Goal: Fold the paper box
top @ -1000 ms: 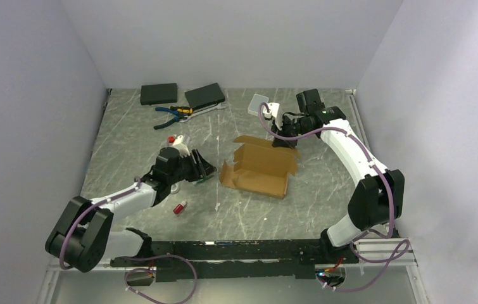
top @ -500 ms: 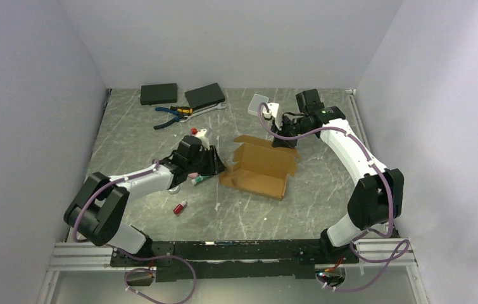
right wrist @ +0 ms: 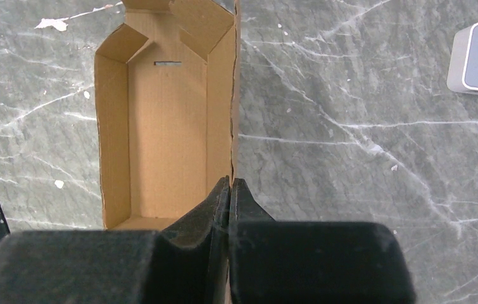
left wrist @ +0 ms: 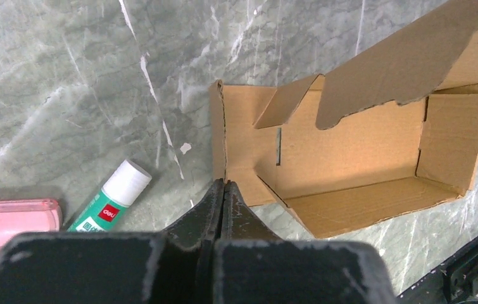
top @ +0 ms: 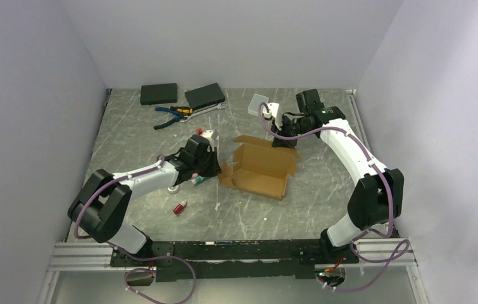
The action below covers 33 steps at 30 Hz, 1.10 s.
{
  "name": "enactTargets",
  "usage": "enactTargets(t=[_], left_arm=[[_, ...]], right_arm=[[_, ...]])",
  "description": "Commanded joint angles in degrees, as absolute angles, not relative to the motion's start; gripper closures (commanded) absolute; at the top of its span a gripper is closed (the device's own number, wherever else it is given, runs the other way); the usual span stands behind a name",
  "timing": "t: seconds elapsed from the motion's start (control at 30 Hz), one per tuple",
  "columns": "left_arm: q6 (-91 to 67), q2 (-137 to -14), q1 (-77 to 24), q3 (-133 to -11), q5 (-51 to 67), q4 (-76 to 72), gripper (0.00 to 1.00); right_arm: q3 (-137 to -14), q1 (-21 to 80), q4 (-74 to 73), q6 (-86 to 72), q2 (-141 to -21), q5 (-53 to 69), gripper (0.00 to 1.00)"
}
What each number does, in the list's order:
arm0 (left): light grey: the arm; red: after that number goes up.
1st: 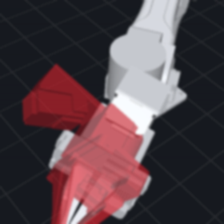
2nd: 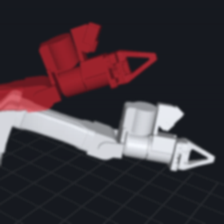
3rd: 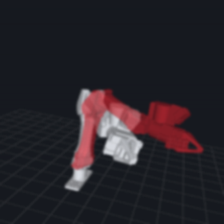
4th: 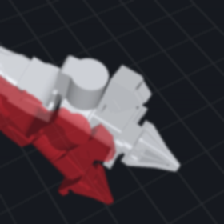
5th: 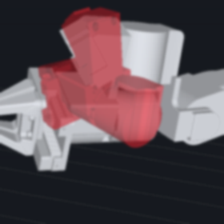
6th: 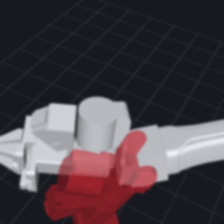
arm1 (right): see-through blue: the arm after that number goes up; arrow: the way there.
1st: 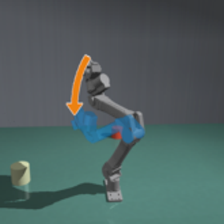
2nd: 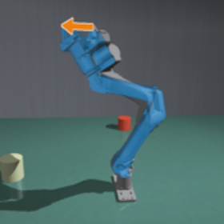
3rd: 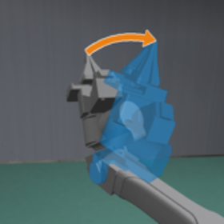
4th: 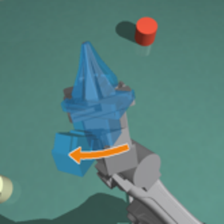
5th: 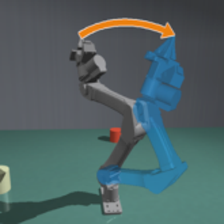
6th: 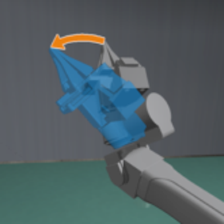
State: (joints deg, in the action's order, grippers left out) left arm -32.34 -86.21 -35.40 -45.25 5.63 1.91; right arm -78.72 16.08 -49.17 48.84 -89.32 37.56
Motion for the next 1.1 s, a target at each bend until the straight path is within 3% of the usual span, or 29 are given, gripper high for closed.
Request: enactTargets(t=[0.0,1.07], left_arm=[[-30.6,-84.9,-38.2,-48.3,2.5,2.9,1.0],[-27.0,-86.6,-43.7,-54.0,4.6,5.9,1.0]], right_arm=[[-78.6,16.7,-49.1,47.9,-89.1,39.1,0.98],[-73.9,19.1,-37.9,36.4,-86.8,31.5,1.0]])
